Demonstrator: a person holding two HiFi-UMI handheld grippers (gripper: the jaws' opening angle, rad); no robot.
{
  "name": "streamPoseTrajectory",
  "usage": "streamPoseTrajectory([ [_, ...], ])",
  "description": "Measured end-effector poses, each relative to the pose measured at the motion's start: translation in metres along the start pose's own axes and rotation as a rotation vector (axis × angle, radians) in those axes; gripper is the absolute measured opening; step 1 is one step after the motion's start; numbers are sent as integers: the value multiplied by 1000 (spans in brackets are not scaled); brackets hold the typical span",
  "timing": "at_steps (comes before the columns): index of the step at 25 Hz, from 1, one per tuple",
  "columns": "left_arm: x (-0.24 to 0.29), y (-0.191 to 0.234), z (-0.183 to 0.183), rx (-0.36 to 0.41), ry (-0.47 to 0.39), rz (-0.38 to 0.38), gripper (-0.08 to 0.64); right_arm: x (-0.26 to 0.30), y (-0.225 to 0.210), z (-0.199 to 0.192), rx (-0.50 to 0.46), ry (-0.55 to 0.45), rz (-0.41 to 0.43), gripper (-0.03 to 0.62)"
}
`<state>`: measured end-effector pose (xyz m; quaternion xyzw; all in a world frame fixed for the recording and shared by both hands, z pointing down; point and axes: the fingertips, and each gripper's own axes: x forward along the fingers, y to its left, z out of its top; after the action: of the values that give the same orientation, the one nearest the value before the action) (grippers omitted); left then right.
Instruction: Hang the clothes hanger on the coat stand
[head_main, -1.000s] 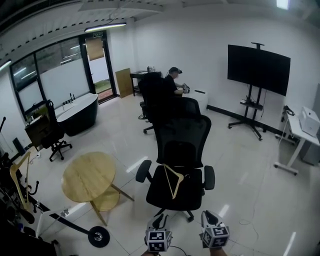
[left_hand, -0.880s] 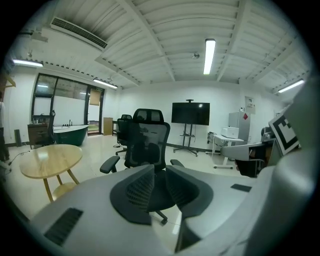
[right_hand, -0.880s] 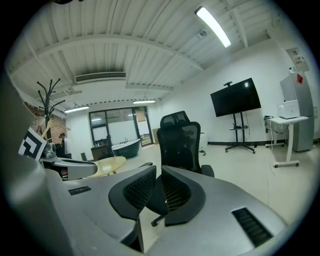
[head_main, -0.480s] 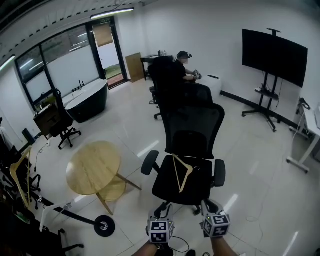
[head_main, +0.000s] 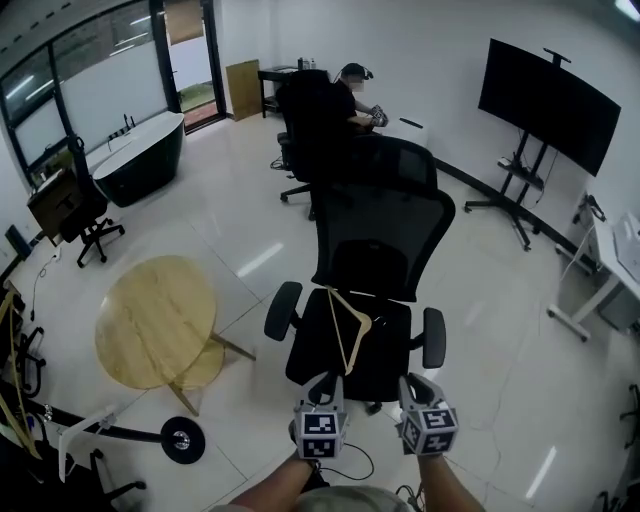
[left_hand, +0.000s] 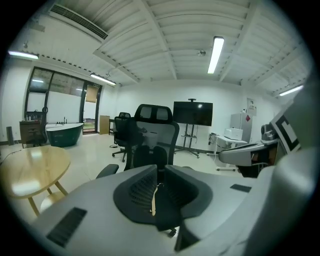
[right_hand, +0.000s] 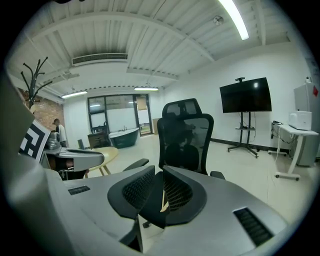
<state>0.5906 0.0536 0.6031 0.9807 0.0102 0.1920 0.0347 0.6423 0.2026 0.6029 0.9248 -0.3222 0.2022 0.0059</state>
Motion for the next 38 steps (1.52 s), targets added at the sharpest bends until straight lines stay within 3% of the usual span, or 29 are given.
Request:
streamPoseTrajectory([
  [5,36,94,26,-18,-5,-33,63,86,48,30,11,-1,-23,34],
  [12,77,166,56,-16,-20,-46,90,172,78,53,16,11,-23,34],
  [20,225,188,81,3,6,9,110,332,0,52,42,88,27,34],
  [24,350,195,79,-27,63,56,110,453,-82,37,61,183,49,58],
  [29,473,206,60,-59,131,91,110,571,-161,-18,142,344,31,84],
  [32,557,217,18,-74,191,89,110,648,-196,-71,207,434,5,84],
  [38,719,260,-71,-115,262,108,110,801,-240,-177,234,580,-4,86],
])
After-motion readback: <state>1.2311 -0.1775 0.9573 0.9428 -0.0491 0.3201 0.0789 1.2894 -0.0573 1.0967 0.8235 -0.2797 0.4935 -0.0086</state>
